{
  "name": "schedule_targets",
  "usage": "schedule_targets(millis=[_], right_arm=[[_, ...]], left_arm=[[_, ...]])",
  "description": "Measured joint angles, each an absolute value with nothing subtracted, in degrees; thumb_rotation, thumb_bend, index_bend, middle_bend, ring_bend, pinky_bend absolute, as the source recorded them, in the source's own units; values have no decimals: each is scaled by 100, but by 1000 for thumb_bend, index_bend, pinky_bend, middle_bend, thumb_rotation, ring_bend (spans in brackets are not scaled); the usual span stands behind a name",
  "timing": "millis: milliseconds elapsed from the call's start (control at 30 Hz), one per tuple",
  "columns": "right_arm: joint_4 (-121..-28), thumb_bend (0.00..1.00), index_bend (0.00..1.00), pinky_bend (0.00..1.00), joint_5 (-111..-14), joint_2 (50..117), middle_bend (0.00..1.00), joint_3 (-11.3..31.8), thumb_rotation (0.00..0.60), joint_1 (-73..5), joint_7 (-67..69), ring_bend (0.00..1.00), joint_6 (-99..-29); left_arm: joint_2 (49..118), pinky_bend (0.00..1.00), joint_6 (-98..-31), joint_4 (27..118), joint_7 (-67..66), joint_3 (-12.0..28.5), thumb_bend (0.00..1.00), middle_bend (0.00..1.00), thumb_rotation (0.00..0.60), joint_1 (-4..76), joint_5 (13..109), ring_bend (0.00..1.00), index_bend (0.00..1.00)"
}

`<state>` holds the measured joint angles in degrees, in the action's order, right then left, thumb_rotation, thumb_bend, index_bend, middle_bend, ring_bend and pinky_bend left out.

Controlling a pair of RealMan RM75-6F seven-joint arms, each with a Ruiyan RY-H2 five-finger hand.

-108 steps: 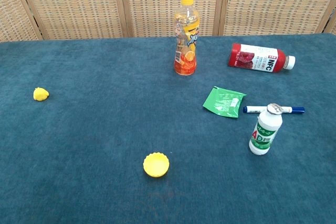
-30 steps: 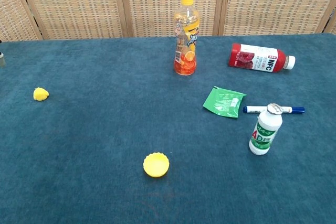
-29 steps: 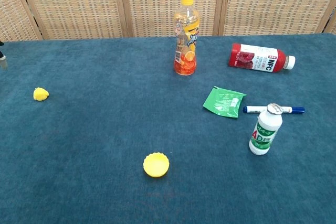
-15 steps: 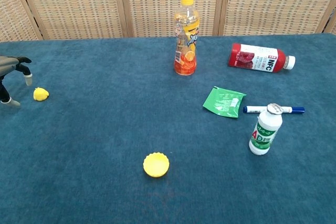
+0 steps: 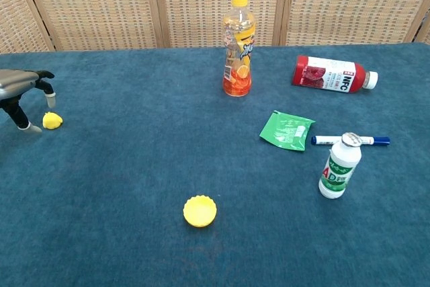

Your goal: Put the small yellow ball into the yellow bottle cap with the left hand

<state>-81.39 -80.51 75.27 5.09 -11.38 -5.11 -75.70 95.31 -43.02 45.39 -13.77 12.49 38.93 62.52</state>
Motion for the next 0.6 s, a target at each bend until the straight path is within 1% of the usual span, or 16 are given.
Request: schedule_targets(millis=[133, 600], right_arm=[[-8137, 0, 0, 0, -8060, 7531, 0, 500, 600, -1141, -515, 0, -7567], [-8126, 0, 0, 0, -8087, 7528, 0, 490, 600, -1140, -481, 0, -7594]], left_arm=[[9532, 0, -4323, 4586, -1392, 1247, 217, 0, 600, 3909, 6250, 0, 390], [9553, 0, -4305, 4657, -1557, 1240, 227, 0, 600, 3980, 6145, 0, 409]])
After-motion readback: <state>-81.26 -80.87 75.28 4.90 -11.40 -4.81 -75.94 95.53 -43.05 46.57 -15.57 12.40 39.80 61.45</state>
